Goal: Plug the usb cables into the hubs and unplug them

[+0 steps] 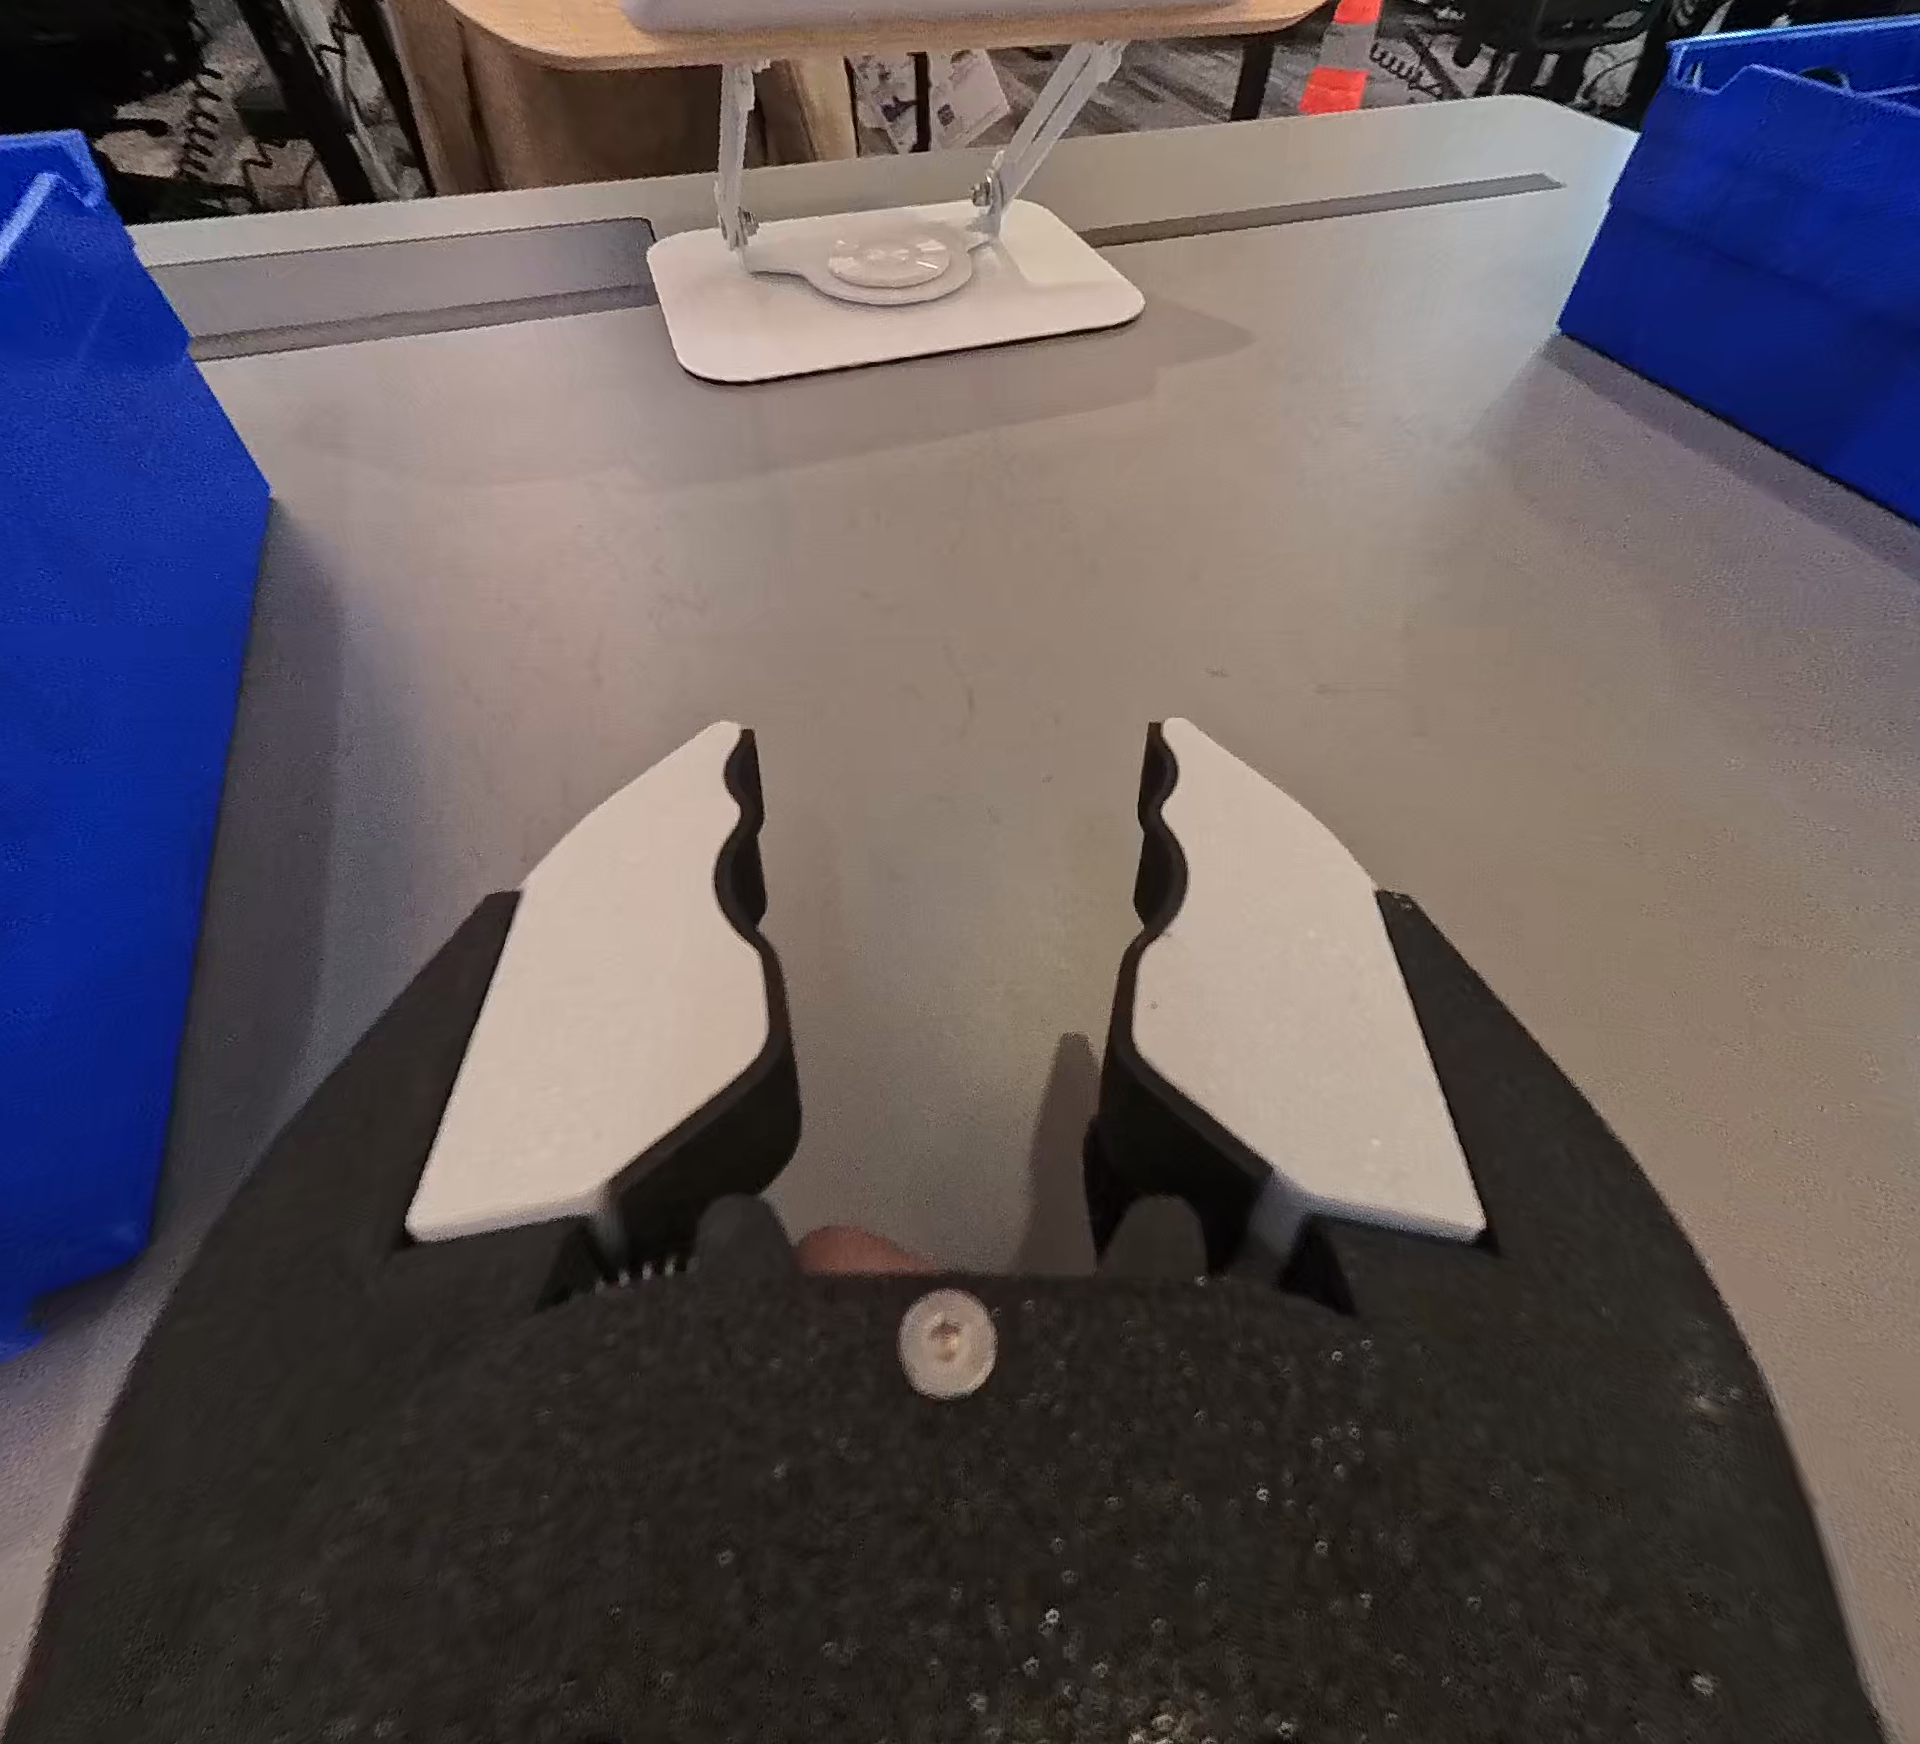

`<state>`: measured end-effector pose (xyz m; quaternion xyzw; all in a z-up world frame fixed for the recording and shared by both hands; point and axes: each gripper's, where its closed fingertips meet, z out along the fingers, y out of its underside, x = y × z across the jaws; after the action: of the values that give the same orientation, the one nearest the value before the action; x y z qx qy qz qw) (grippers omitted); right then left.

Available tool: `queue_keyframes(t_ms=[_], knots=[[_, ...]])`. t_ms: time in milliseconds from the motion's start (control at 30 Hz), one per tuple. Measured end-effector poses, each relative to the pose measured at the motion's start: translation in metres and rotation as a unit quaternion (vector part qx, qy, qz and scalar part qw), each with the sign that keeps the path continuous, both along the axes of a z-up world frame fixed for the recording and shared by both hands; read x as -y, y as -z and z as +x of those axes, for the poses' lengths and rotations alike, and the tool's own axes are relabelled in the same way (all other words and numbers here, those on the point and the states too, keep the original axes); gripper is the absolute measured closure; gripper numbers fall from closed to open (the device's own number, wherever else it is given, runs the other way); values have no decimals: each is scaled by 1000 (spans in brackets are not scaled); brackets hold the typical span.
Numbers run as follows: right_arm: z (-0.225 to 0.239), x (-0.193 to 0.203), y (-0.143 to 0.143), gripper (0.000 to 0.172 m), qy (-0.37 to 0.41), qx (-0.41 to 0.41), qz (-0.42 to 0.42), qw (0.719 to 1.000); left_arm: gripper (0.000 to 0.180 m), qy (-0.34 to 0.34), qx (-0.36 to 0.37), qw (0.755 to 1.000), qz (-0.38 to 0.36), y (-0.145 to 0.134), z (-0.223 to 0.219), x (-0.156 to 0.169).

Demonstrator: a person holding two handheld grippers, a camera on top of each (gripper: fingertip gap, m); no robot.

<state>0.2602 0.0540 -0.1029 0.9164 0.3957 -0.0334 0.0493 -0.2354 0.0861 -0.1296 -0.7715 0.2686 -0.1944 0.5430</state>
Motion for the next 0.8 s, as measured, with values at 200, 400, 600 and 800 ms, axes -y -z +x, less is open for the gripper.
queue_keyframes(t_ms=[200,400,600,800], knots=[[-78,-18,-111,121,-1,-76,336,939,115,-24,1,999,23,-5,-5,-4],[-214,31,-130,128,64,-198,544,813,110,-38,10,998,50,-13,-9,-2],[-305,48,-64,124,239,-344,568,708,111,-69,32,996,51,-18,-22,-6],[-317,57,-19,132,287,-262,649,654,122,-63,10,997,47,-13,-17,-5]])
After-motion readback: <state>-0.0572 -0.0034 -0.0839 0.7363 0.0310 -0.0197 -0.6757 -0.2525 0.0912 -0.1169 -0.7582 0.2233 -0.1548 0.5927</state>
